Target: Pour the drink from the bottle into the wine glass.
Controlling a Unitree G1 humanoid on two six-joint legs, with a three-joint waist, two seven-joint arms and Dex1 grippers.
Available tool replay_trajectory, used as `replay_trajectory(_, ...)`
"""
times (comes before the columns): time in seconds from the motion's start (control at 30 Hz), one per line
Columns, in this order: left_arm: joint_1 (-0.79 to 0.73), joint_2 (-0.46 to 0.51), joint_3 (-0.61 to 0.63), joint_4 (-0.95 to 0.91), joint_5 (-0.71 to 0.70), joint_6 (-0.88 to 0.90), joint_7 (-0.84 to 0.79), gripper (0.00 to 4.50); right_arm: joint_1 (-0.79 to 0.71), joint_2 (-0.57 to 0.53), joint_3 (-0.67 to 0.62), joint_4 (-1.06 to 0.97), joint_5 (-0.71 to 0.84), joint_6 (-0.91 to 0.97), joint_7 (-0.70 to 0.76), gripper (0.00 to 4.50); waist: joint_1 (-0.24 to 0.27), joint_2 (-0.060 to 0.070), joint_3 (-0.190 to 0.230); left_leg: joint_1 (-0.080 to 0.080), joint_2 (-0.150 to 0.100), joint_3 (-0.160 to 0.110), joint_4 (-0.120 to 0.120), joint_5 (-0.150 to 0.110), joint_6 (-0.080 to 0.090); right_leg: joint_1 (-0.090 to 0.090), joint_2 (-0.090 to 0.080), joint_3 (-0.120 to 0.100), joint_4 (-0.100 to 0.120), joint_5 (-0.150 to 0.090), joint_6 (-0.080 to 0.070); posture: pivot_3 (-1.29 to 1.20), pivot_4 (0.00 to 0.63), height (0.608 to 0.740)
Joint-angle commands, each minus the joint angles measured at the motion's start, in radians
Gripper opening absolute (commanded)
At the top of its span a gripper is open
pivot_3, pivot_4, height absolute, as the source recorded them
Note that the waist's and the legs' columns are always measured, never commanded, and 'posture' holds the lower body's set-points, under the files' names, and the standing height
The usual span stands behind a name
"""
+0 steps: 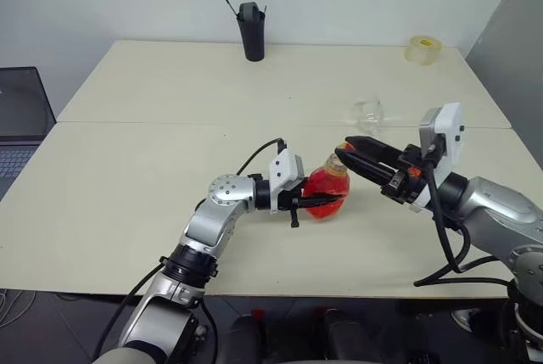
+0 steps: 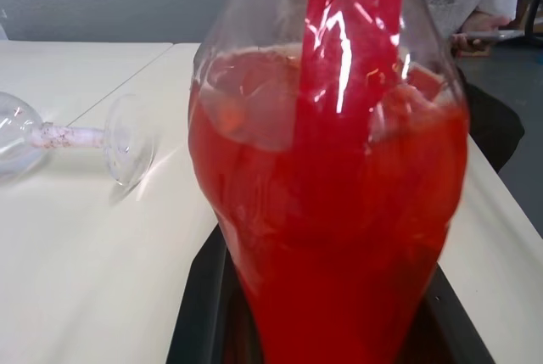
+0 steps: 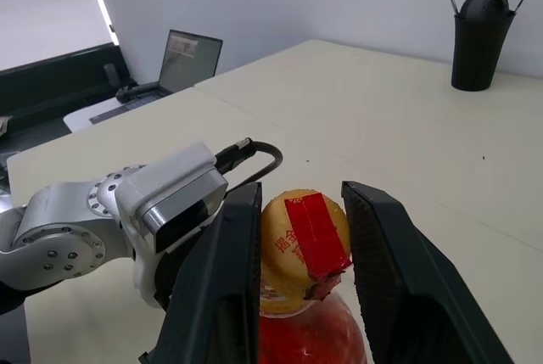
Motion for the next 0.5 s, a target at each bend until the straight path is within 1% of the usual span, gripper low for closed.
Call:
replay_trajectory(0.03, -0.010, -0.005, 0.005, -0.044, -0.013, -0.014, -0.003, 0.79, -0.009, -0.012, -0.027, -0.015, 0.008, -0.021, 0.005, 1.14, 0.000, 0.000, 0.000, 0.000, 0.000, 0.000, 0.000, 0.000, 0.000, 0.000, 0.000, 0.000, 0.000, 0.000, 0.000, 0.00, 0.150, 0.740)
replay_trajectory(0.07, -0.010, -0.005, 0.006, -0.044, -0.013, -0.014, -0.003, 0.79, -0.012, -0.013, -0.031, -0.012, 0.006, -0.023, 0.005, 1.14, 0.000, 0.000, 0.000, 0.000, 0.000, 0.000, 0.000, 0.000, 0.000, 0.000, 0.000, 0.000, 0.000, 0.000, 0.000, 0.00, 0.150, 0.740)
replay_trajectory(0.2, -0.014, -0.002, 0.009, -0.034, -0.010, -0.017, -0.003, 0.79, 0.002, -0.069, -0.137, 0.072, -0.066, -0.051, 0.011, 1.14, 0.001, 0.000, 0.000, 0.000, 0.000, 0.000, 0.000, 0.000, 0.000, 0.000, 0.000, 0.000, 0.000, 0.000, 0.000, 0.00, 0.150, 0.740)
replay_trajectory(0.3, -0.014, 0.003, 0.014, -0.026, -0.007, -0.022, 0.001, 0.79, 0.104, -0.088, -0.200, 0.164, -0.165, -0.090, 0.025, 1.14, 0.003, 0.000, 0.000, 0.000, 0.000, 0.000, 0.000, 0.000, 0.000, 0.000, 0.000, 0.000, 0.000, 0.000, 0.000, 0.00, 0.150, 0.740)
replay_trajectory(0.37, -0.014, 0.004, 0.014, -0.027, -0.007, -0.023, 0.003, 0.79, 0.185, -0.072, -0.221, 0.231, -0.244, -0.133, 0.027, 1.14, 0.004, 0.000, 0.000, 0.000, 0.000, 0.000, 0.000, 0.000, 0.000, 0.001, 0.000, 0.000, -0.002, 0.000, 0.000, 0.00, 0.150, 0.740)
replay_trajectory(0.43, -0.011, 0.005, 0.014, -0.033, -0.008, -0.022, 0.004, 0.79, 0.235, -0.046, -0.227, 0.279, -0.303, -0.168, 0.016, 1.14, 0.003, 0.000, 0.000, 0.000, 0.000, 0.002, 0.000, 0.000, 0.000, 0.001, 0.000, 0.001, -0.001, 0.000, 0.000, 0.00, 0.150, 0.740)
replay_trajectory(0.5, -0.009, 0.006, 0.014, -0.039, -0.009, -0.019, 0.007, 0.79, 0.291, -0.010, -0.209, 0.334, -0.379, -0.204, -0.002, 1.14, 0.002, 0.000, 0.000, 0.001, 0.000, 0.003, 0.000, 0.000, 0.000, 0.000, 0.000, 0.003, 0.000, 0.000, 0.000, 0.00, 0.150, 0.740)
